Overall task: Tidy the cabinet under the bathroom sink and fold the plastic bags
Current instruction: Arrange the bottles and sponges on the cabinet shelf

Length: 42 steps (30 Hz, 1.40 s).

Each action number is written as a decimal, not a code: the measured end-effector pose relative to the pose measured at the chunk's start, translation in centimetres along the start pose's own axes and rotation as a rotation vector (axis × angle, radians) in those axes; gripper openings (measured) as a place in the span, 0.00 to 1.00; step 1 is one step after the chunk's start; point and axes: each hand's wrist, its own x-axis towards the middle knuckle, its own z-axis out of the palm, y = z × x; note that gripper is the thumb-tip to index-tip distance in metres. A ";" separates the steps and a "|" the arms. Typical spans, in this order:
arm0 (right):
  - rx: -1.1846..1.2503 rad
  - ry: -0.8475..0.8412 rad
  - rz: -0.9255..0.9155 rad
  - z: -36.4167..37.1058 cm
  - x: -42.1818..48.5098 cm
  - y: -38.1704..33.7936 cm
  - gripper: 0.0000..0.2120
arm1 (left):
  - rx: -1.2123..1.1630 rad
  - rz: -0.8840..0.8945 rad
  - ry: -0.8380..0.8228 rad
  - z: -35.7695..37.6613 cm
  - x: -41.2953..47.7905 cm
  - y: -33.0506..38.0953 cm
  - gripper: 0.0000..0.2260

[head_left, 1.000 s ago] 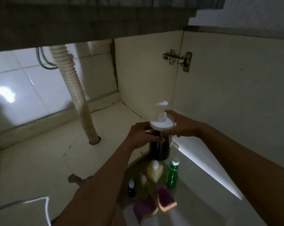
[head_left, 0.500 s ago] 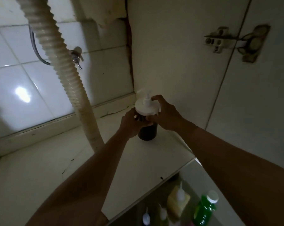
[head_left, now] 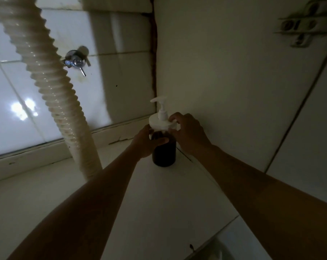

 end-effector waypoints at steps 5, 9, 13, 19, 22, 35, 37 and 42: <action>-0.079 -0.074 -0.032 1.2 1.4 1.0 0.26 | 0.032 0.030 0.056 0.5 1.9 0.2 0.34; -0.147 -0.238 0.006 1.5 2.9 1.8 0.37 | 0.054 -0.005 0.118 1.3 3.2 0.9 0.34; -0.087 -0.311 0.061 1.4 3.6 2.2 0.41 | 0.088 -0.035 0.145 2.1 3.9 0.9 0.36; -0.064 -0.372 0.086 1.1 2.6 2.4 0.46 | 0.103 -0.080 0.164 2.8 3.8 1.1 0.36; 0.025 -0.240 0.043 0.7 -1.0 2.8 0.45 | 0.102 -0.105 0.222 3.9 1.5 0.6 0.38; -0.084 -0.200 0.117 -8.9 -21.8 3.8 0.17 | 0.078 0.257 -0.030 7.2 -12.2 5.4 0.12; -0.106 -0.190 0.178 -9.8 -24.3 3.2 0.15 | 0.116 0.342 -0.087 7.6 -14.4 6.4 0.10; -0.122 -0.206 0.358 -8.4 -30.5 5.1 0.21 | 0.255 0.336 -0.240 10.5 -20.1 6.7 0.11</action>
